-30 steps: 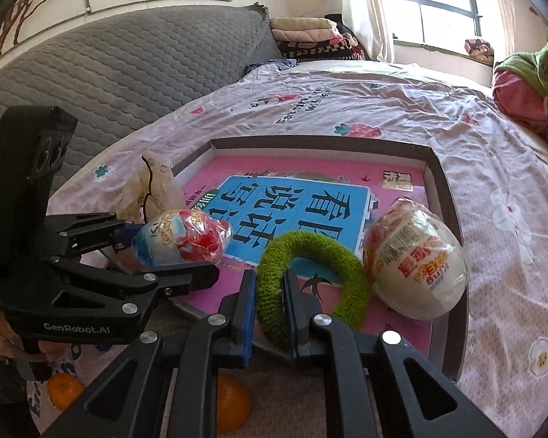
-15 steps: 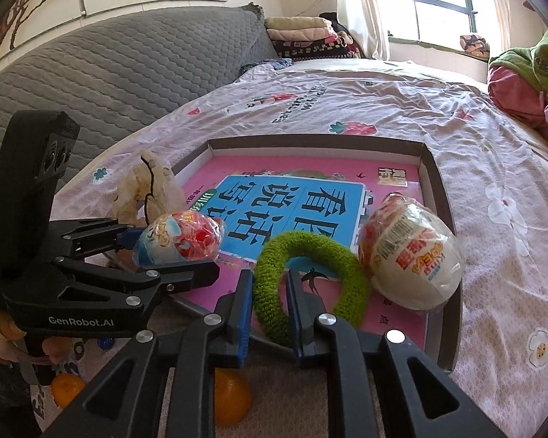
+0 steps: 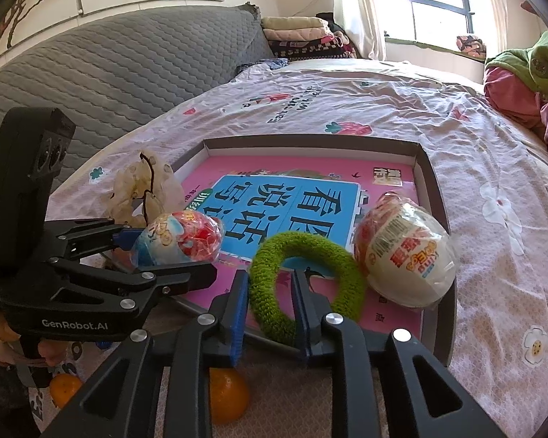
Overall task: Organize objects
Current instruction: 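Open the left gripper to release the egg while the right gripper releases the green ring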
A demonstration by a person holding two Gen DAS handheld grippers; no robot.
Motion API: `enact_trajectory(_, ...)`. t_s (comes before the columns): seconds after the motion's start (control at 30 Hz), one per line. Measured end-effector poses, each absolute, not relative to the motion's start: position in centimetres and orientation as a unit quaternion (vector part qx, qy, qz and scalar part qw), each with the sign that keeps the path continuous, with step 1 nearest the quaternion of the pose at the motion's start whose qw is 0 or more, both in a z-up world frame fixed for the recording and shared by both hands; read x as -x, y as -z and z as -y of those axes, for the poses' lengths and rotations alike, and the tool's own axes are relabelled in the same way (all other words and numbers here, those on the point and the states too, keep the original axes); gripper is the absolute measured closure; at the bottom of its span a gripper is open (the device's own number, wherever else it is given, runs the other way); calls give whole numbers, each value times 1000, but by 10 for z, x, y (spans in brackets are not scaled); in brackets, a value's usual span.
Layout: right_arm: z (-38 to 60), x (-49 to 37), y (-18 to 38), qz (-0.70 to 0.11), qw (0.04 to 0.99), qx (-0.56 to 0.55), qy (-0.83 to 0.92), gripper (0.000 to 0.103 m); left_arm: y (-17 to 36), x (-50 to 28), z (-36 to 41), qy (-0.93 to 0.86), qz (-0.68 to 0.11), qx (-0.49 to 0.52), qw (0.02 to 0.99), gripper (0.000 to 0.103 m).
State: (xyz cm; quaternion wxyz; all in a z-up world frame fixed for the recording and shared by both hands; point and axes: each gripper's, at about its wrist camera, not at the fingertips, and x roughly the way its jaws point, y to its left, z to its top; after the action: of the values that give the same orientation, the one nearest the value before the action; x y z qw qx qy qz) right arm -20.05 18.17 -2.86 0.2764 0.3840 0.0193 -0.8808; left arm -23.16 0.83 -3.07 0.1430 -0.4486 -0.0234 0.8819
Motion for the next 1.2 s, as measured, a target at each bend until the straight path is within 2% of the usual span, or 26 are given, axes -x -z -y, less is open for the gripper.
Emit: enact_trajectory(1.2,-195,186,17,-27,284,-379,880,77,10,225,-8,-891,29,427,154,38)
